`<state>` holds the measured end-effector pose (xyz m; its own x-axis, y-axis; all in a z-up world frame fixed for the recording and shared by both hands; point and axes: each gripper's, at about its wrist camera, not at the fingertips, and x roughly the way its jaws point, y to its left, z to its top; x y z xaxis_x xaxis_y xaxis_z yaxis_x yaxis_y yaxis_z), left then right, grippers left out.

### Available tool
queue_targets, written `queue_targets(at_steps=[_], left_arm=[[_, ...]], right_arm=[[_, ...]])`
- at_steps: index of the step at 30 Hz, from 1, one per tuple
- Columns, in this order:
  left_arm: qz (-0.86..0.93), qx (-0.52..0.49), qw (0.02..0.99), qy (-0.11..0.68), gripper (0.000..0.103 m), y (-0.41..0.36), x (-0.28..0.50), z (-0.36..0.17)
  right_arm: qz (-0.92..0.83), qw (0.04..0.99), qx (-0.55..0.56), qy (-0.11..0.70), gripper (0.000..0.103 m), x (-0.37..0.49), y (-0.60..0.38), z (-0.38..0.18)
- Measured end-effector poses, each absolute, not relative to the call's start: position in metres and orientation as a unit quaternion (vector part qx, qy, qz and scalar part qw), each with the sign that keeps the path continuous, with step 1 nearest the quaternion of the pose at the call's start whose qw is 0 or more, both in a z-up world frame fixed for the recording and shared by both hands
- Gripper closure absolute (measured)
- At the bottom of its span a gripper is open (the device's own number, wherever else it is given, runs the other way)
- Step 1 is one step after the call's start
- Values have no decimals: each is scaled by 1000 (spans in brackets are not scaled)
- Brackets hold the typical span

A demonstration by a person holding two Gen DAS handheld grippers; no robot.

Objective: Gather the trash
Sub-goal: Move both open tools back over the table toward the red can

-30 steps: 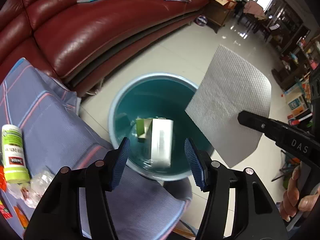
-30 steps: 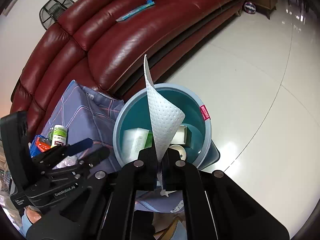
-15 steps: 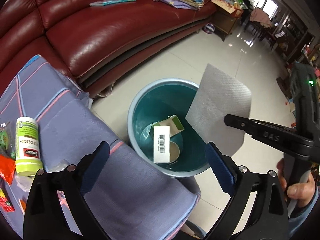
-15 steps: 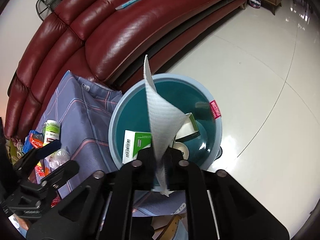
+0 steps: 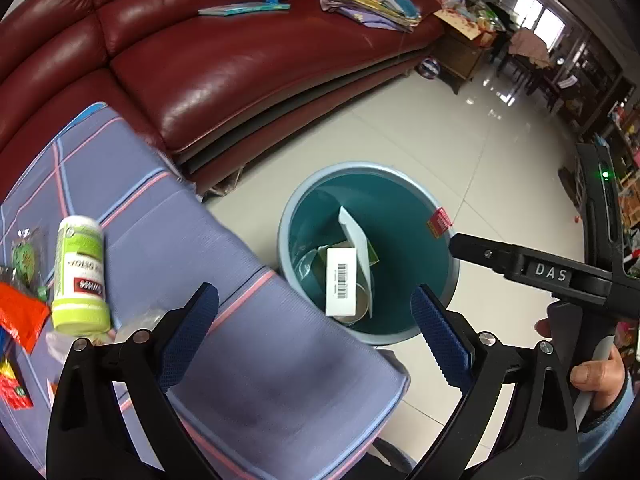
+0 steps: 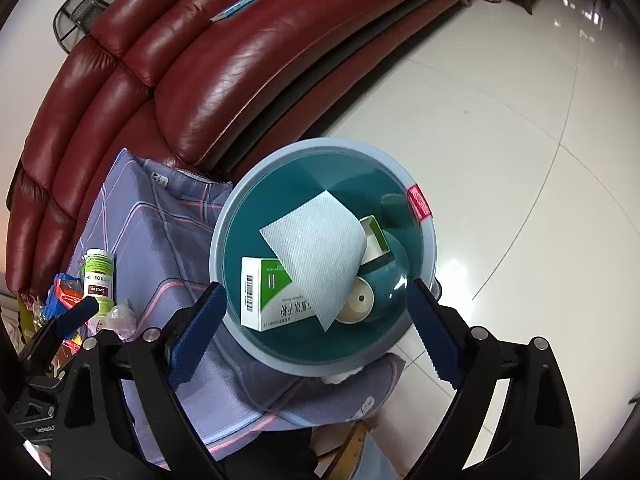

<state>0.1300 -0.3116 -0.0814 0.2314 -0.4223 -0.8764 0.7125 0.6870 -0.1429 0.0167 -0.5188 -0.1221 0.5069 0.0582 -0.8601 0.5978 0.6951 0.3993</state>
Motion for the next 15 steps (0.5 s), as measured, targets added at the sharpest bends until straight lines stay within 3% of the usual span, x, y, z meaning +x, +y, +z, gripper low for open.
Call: queue_targets(at_steps=[15], left_arm=[[-318,118,795,504,6,-233,108,-64]], right_arm=[[-137,800,348,468,13,6,-461,-98]])
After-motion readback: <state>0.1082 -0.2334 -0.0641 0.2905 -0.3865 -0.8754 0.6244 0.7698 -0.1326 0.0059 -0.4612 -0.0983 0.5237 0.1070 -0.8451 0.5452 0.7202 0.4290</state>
